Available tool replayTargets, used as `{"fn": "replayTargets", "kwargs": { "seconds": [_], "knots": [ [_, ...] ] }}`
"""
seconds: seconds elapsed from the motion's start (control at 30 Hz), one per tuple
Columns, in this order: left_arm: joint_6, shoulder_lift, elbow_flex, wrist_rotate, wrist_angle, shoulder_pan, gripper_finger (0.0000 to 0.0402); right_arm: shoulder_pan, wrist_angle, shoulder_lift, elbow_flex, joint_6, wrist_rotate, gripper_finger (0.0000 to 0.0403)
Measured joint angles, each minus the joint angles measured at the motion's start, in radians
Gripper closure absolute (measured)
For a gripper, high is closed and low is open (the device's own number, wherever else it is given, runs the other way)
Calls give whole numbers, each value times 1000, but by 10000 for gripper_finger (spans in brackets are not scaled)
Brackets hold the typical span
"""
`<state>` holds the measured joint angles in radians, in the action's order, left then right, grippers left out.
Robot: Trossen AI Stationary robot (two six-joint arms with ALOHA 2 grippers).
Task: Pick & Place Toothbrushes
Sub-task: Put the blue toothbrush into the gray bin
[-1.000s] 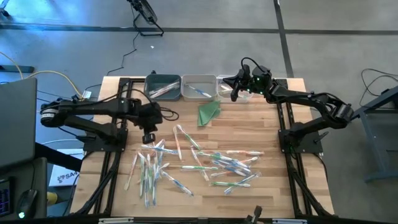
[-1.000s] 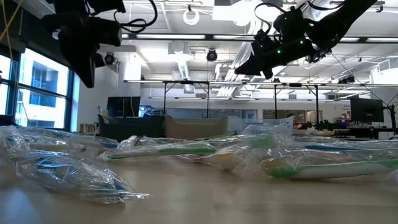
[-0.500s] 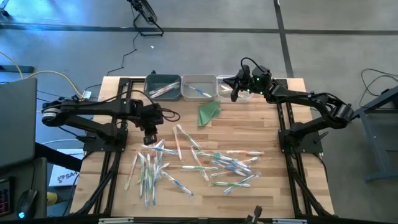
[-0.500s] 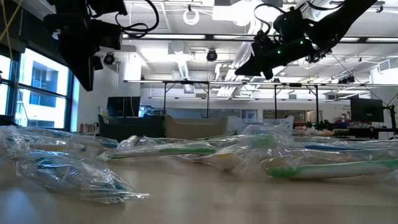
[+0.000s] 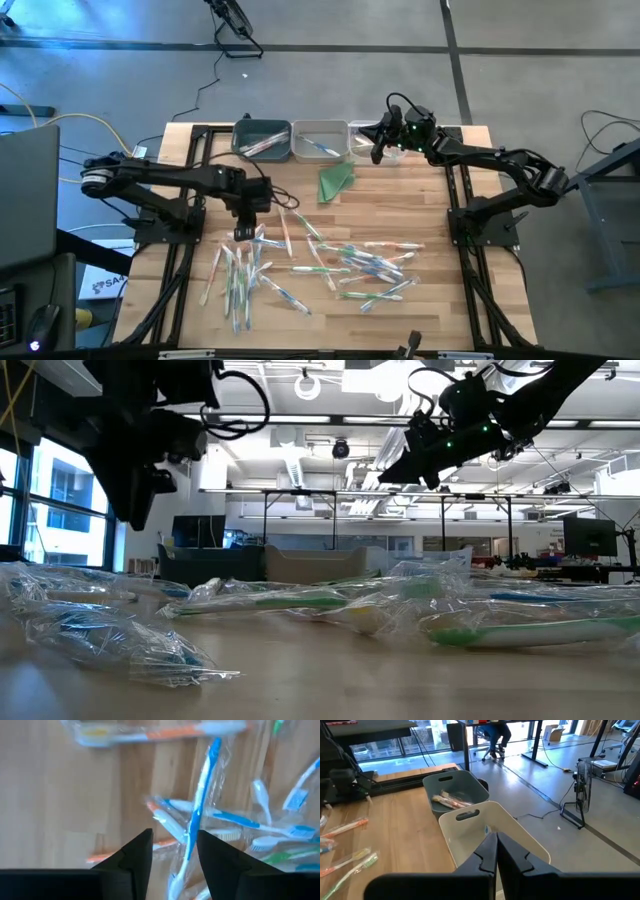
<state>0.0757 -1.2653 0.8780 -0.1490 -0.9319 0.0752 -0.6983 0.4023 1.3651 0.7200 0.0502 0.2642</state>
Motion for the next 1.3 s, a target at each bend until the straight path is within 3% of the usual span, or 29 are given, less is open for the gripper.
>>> {"fn": "replayTargets", "kwargs": {
  "seconds": [0.37,1.3],
  "knots": [
    [85,-103,0,7,9,-115,258,-8,-2,0,0,7,-3,401],
    [132,-213,0,1,103,-117,258,-11,-55,0,0,36,-3,401]
  ]
}}
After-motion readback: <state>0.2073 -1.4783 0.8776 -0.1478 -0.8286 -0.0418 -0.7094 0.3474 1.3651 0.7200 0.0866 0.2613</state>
